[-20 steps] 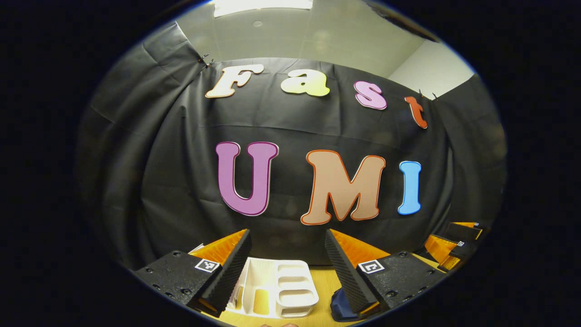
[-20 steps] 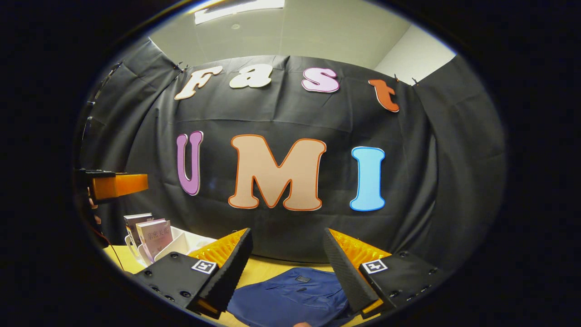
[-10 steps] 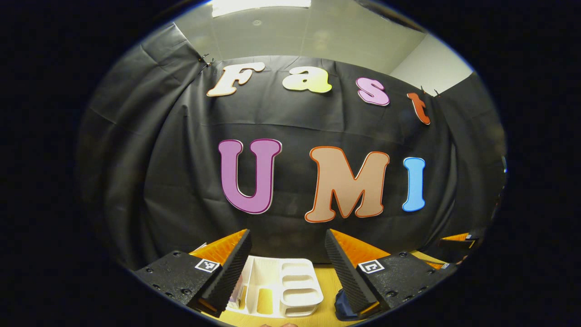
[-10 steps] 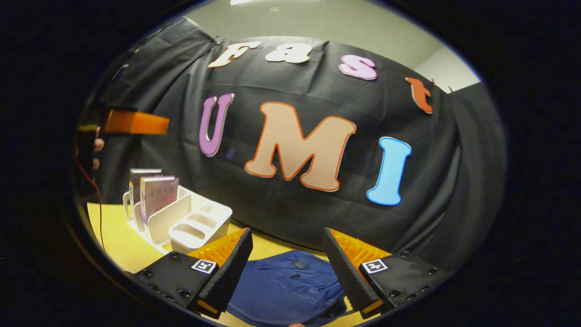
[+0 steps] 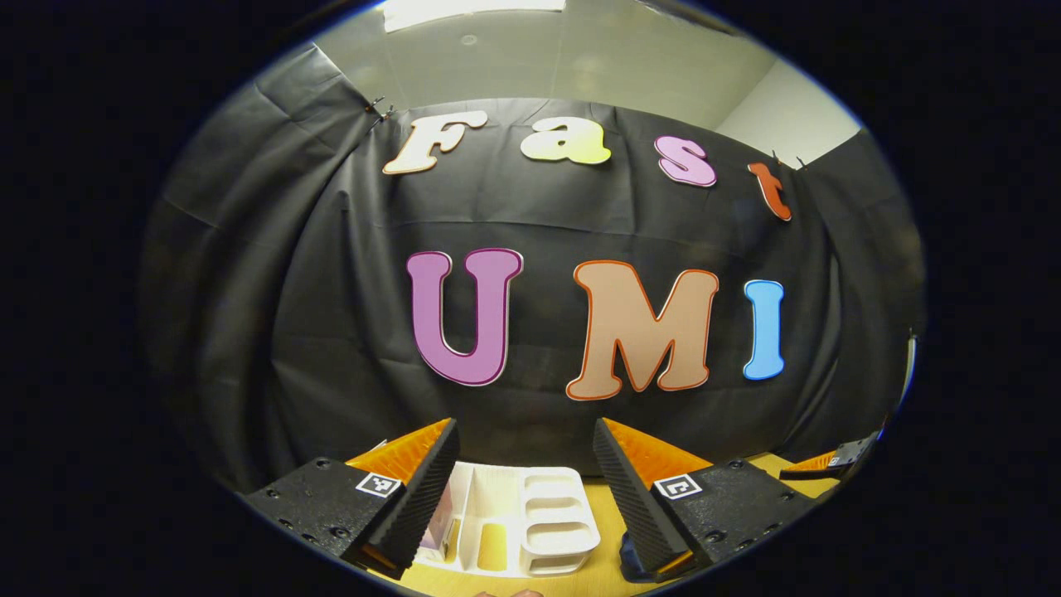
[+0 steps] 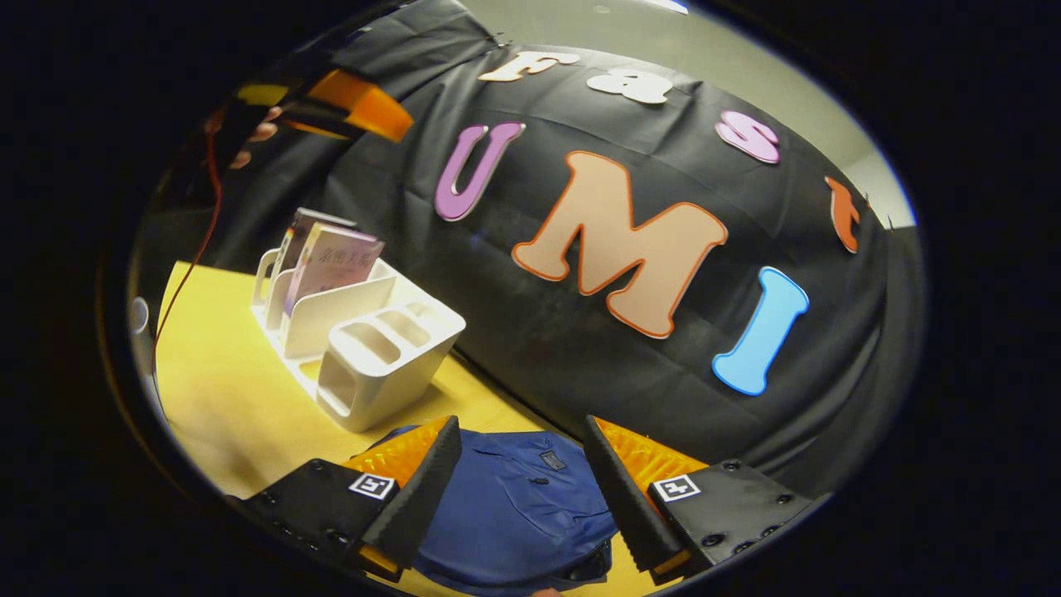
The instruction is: Open the schoolbag, grab two books from the bookshelf and put them into the schoolbag.
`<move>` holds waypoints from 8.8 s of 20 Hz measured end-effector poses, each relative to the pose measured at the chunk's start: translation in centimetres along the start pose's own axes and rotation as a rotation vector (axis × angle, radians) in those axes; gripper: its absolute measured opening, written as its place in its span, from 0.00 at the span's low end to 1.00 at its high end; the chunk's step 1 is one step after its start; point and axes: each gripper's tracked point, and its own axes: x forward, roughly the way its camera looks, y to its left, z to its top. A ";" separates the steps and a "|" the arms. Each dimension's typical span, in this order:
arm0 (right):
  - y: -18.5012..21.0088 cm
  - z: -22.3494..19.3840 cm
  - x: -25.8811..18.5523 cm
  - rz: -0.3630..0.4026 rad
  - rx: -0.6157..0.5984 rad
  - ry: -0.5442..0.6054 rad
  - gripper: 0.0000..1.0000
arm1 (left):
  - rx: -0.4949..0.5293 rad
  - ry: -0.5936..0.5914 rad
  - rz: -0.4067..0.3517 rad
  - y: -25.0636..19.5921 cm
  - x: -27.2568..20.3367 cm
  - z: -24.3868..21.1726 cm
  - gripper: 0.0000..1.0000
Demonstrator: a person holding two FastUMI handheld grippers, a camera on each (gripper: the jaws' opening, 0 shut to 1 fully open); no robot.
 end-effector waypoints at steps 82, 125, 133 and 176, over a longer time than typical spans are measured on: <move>-2.1 -5.9 3.4 -0.007 -0.066 0.408 0.02 | 0.186 0.530 0.049 13.6 8.9 -16.0 0.93; -1.6 -6.4 1.8 0.038 -0.076 0.388 0.03 | 0.061 0.562 0.053 11.3 5.3 -7.2 0.29; -1.6 -6.6 1.6 0.059 -0.077 0.378 0.03 | 0.024 0.576 0.082 11.2 1.7 -6.3 0.28; -2.2 -6.7 3.4 0.168 0.450 0.443 0.03 | -0.962 0.303 0.070 -9.6 -1.2 -18.6 0.28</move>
